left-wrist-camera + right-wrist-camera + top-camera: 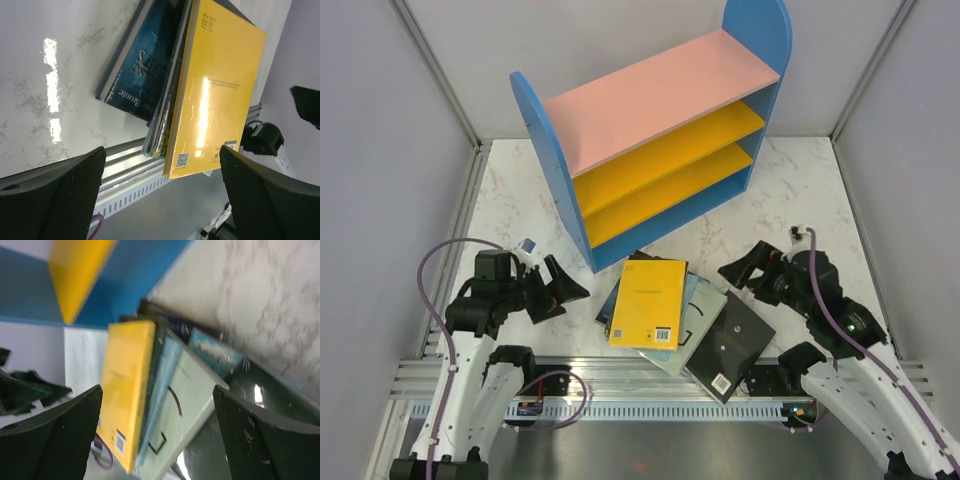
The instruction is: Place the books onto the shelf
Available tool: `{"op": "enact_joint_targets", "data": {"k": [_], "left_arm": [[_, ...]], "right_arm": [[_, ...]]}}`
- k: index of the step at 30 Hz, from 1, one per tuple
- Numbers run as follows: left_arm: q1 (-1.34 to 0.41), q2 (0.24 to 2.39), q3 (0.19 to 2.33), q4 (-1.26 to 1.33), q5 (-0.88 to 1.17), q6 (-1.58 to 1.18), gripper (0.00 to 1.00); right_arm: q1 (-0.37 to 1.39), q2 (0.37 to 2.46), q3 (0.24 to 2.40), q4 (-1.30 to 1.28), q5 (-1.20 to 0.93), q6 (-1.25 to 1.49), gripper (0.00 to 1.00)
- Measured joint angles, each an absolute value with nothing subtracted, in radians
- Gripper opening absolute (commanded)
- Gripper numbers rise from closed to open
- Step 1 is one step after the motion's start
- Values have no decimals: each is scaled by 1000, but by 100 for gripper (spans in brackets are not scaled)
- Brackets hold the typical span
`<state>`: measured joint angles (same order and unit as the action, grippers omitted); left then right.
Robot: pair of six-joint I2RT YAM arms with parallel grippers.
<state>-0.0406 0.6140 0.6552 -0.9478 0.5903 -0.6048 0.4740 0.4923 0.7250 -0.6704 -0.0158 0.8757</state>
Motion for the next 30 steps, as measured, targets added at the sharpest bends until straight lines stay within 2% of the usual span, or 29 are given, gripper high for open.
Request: {"op": "enact_joint_targets", "data": {"k": [3, 8, 10, 15, 18, 30], "left_arm": [[-123, 622, 639, -894, 580, -648, 93], [-399, 697, 639, -775, 492, -760, 86], [-496, 742, 639, -737, 447, -802, 86], [-699, 859, 639, -654, 334, -892, 85], [-751, 905, 644, -628, 287, -921, 84], [-780, 1015, 683, -541, 258, -952, 82]], "right_arm": [[475, 574, 645, -697, -135, 925, 89], [485, 612, 569, -673, -276, 997, 79], [497, 604, 548, -633, -307, 1032, 73], [565, 620, 525, -540, -329, 1107, 66], [632, 655, 525, -492, -316, 1132, 63], [920, 903, 526, -320, -181, 1206, 55]]}}
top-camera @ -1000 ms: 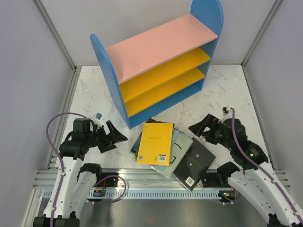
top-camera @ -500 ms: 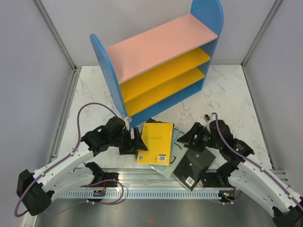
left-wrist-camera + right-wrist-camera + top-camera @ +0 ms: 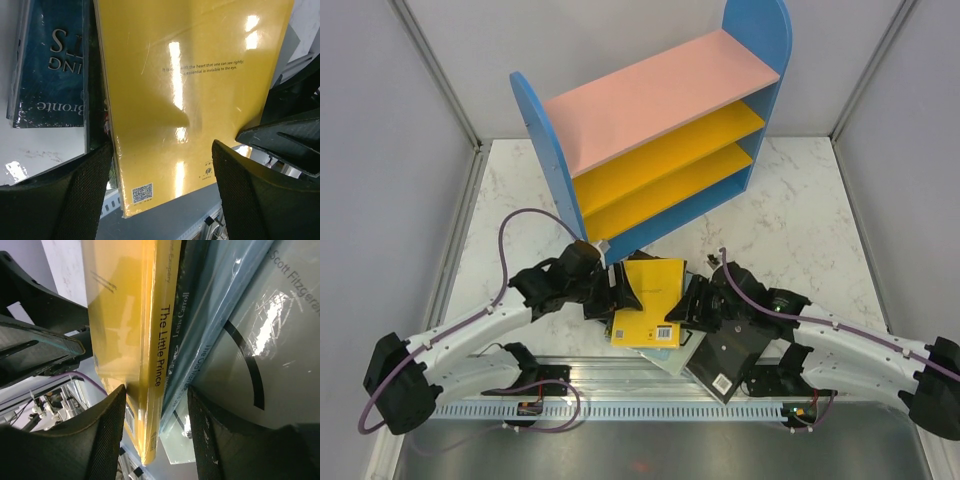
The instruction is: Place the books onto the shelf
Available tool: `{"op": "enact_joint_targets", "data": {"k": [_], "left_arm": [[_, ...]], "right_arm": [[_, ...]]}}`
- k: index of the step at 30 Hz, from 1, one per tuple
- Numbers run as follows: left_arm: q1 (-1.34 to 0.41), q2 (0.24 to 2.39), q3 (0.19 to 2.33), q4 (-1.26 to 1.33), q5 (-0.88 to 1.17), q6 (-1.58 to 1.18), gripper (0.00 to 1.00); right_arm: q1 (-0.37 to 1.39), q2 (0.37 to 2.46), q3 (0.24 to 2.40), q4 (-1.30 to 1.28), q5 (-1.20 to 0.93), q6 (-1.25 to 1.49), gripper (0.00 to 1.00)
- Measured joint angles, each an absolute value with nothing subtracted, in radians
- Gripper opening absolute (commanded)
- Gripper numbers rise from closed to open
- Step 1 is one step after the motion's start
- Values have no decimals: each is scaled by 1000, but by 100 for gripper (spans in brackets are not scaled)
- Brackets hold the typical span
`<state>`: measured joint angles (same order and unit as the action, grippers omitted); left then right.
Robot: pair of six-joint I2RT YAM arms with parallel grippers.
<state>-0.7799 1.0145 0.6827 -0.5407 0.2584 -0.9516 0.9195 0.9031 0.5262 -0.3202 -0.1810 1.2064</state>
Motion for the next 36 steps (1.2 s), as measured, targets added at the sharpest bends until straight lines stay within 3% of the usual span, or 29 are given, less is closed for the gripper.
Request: {"op": "enact_joint_targets", "data": {"k": [14, 17, 19, 24, 31, 36], "left_arm": [[-929, 1112, 754, -511, 173, -1035, 80], [-962, 1129, 768, -513, 163, -1047, 79], [-971, 1134, 772, -514, 160, -1051, 79], [-982, 1121, 771, -490, 177, -1068, 81], [-1001, 1056, 771, -492, 181, -1068, 87], [-1002, 927, 824, -625, 113, -1065, 89]], "right_arm": [[942, 910, 541, -326, -89, 1213, 50], [942, 880, 529, -328, -76, 1219, 41], [942, 842, 528, -323, -73, 1238, 23], [945, 750, 528, -335, -68, 1253, 0], [949, 593, 547, -516, -14, 1259, 0], [950, 591, 716, -743, 70, 1211, 0]]}}
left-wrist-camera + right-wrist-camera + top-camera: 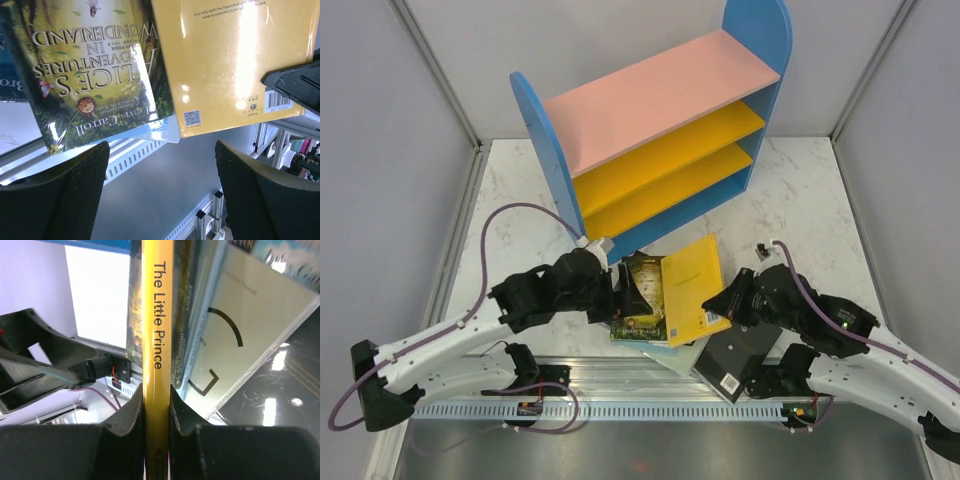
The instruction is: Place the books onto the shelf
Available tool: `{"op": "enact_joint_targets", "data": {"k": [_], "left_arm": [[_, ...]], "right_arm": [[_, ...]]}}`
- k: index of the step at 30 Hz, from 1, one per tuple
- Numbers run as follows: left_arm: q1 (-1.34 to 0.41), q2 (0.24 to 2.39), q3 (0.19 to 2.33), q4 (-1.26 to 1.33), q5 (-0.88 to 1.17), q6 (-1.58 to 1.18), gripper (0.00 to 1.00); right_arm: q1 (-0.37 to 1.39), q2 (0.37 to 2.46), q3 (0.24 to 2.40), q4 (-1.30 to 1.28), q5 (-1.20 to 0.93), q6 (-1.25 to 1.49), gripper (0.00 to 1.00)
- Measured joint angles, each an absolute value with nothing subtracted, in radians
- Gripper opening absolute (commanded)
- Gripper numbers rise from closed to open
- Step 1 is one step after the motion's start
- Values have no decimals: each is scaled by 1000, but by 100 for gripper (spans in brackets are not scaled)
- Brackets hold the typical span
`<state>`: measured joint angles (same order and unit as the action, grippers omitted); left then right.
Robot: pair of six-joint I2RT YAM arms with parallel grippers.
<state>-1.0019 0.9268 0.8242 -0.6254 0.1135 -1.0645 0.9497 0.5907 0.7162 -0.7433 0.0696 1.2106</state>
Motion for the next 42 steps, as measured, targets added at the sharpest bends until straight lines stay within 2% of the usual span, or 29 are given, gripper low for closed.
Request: {"op": "enact_joint_targets", "data": {"k": [5, 9, 15, 23, 26, 33, 42], "left_arm": [[-1003, 720, 880, -753, 25, -1065, 91], [-1004, 596, 883, -849, -12, -1065, 91], [-1004, 550, 857, -936, -30, -1067, 91], [-1004, 533, 855, -960, -44, -1070, 89], [-1004, 530, 855, -965, -46, -1074, 89], [-1004, 488, 855, -973, -53, -1084, 89], [-1004, 498, 855, -979, -83, -1084, 89]], "right_arm": [[949, 710, 1034, -897, 117, 1105, 0], [949, 864, 1389, -941, 121, 998, 0], [949, 1101, 1857, -940, 92, 885, 0], [935, 1435, 2228, -953, 20, 813, 0], [863, 1580, 2315, -934, -67, 815, 0], [651, 1769, 2374, -843, -267, 900, 0], [631, 1888, 2424, -732, -384, 976, 0]]}}
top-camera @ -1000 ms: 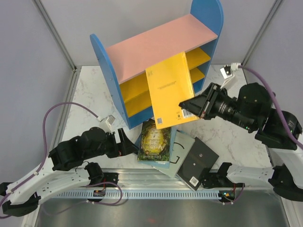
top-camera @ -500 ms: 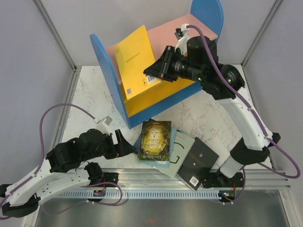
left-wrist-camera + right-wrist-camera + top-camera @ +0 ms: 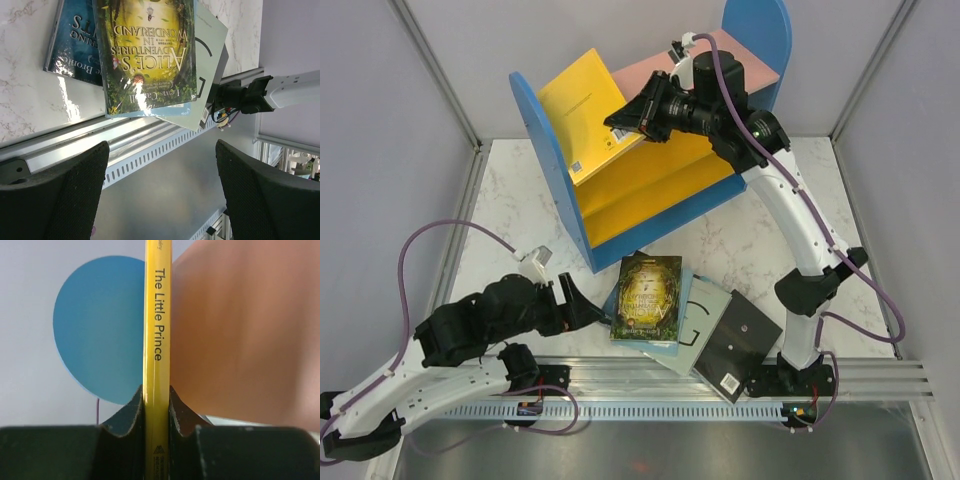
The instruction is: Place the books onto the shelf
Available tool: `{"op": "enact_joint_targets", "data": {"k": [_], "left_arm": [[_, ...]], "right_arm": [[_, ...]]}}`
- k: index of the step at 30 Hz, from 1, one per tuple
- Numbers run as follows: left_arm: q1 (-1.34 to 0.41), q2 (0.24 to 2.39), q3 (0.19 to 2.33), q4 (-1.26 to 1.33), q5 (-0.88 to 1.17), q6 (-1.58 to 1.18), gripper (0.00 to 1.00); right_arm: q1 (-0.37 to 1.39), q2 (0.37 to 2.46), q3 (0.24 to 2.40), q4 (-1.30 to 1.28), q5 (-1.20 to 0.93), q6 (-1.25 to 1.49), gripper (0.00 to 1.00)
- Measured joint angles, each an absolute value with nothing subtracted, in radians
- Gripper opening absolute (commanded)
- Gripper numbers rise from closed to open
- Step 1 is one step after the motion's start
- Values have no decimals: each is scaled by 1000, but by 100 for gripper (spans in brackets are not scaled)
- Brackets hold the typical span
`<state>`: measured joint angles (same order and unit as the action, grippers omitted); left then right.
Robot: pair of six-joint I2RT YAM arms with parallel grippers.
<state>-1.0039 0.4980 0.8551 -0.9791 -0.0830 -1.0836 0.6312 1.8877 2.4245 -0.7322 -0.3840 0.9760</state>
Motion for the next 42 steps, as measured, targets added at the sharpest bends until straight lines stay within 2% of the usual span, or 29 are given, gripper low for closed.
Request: {"op": "enact_joint_targets", "data": {"k": [4, 9, 14, 15, 16, 17, 34, 38, 42], "left_arm": [[-1004, 505, 855, -979, -104, -1079, 92], [-1004, 524, 869, -992, -126, -1061, 93], [-1004, 554, 901, -1003, -139, -1047, 93], [-1004, 556, 906, -1003, -142, -1046, 93], [-1004, 556, 908, -1005, -146, -1046, 93], [-1004, 555, 909, -1007, -149, -1046, 93], [-1004, 554, 910, -1039, -158, -1047, 93], [-1004, 577, 910, -1047, -159, -1047, 94], [-1004, 630, 884, -1025, -154, -1046, 99]], "right_arm": [[631, 1912, 2424, -696, -423, 999, 3], [629, 1914, 2424, -688, -428, 992, 20], [620, 1914, 2424, -690, -395, 956, 59], [615, 1914, 2424, -699, -384, 937, 82], [610, 1914, 2423, -708, -373, 928, 95], [601, 1914, 2423, -718, -360, 907, 98], [491, 1785, 2408, -949, -102, 640, 98], [487, 1643, 2273, -959, -62, 604, 98], [487, 1361, 1929, -905, -73, 620, 98]]}}
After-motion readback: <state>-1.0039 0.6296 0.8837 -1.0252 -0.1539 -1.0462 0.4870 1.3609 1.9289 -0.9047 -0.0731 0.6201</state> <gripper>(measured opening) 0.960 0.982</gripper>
